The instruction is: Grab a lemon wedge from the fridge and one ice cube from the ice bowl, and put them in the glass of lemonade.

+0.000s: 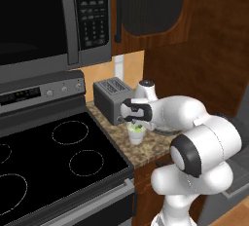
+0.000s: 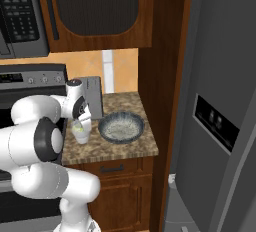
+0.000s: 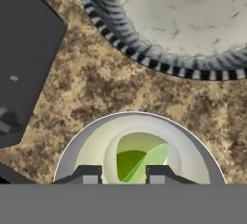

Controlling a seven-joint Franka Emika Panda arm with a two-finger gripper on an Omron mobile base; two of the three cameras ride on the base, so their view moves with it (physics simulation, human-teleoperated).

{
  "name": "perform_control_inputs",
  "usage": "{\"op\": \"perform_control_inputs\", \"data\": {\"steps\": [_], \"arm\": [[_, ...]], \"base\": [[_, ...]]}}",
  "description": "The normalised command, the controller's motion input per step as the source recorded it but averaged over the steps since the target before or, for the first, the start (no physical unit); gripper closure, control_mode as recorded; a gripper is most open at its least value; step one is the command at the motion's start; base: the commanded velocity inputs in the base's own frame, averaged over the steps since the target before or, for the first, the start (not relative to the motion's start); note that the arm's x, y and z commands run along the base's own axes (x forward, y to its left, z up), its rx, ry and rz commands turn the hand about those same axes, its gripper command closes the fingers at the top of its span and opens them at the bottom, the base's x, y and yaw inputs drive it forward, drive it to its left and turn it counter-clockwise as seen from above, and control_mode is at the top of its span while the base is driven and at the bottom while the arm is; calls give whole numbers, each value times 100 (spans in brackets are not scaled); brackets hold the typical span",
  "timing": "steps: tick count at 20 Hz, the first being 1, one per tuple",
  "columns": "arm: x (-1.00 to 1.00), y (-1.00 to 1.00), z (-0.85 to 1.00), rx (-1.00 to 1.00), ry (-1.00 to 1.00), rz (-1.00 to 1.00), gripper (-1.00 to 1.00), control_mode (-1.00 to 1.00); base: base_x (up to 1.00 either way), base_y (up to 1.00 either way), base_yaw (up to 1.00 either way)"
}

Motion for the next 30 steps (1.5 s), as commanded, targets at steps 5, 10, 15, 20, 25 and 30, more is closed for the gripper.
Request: {"op": "perform_control_inputs", "data": {"steps": [5, 10, 15, 20, 25, 30], "arm": [[6, 0, 0, 0, 0, 0, 100, -100], [15, 6, -10, -4, -1, 0, 100, -100], [1, 4, -3, -3, -1, 0, -100, -100], [-26, 0, 68, 0, -7, 0, -100, -100], [-23, 0, 31, 0, -6, 0, -100, -100], [-82, 0, 7, -1, -11, 0, -100, -100]], "base": [[0, 0, 0], [0, 0, 0], [0, 0, 0], [0, 0, 0], [0, 0, 0], [0, 0, 0]]}}
